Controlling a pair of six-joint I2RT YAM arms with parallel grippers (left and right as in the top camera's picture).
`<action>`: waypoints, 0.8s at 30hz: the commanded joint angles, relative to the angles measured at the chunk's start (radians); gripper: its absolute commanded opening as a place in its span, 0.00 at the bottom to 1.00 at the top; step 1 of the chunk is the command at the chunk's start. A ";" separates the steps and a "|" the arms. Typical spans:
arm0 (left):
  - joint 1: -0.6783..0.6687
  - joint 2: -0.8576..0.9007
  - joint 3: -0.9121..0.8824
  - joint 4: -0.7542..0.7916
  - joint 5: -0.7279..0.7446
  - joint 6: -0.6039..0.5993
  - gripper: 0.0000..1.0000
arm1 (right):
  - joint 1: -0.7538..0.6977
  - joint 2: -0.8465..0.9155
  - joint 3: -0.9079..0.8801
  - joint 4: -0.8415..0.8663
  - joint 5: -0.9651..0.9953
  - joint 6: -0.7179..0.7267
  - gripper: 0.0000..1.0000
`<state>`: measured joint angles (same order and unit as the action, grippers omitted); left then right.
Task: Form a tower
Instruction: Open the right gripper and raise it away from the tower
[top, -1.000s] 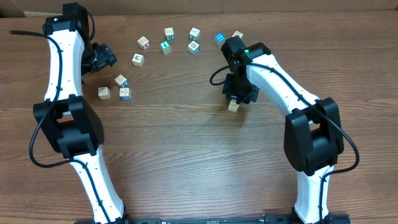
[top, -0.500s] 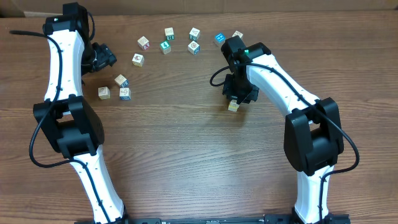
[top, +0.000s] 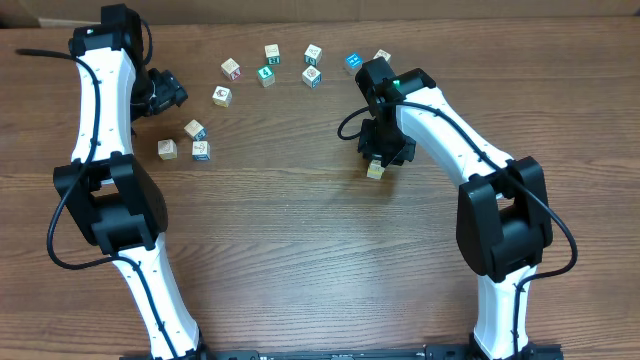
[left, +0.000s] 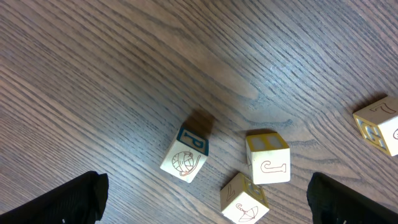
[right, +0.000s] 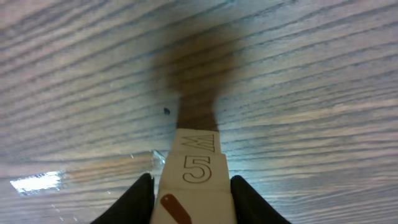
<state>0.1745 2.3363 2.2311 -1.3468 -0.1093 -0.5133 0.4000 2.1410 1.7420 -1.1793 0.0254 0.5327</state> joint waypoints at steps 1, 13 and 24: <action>-0.005 0.011 0.021 -0.002 -0.005 0.023 1.00 | 0.005 0.010 -0.007 0.005 -0.002 -0.006 0.46; -0.005 0.011 0.021 -0.002 -0.005 0.023 0.99 | 0.003 0.003 0.079 -0.037 -0.001 -0.007 0.65; -0.005 0.011 0.021 -0.002 -0.005 0.023 0.99 | 0.003 -0.008 0.518 -0.291 0.052 -0.014 0.54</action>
<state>0.1745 2.3363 2.2311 -1.3468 -0.1097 -0.5133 0.4000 2.1468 2.1338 -1.4265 0.0540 0.5255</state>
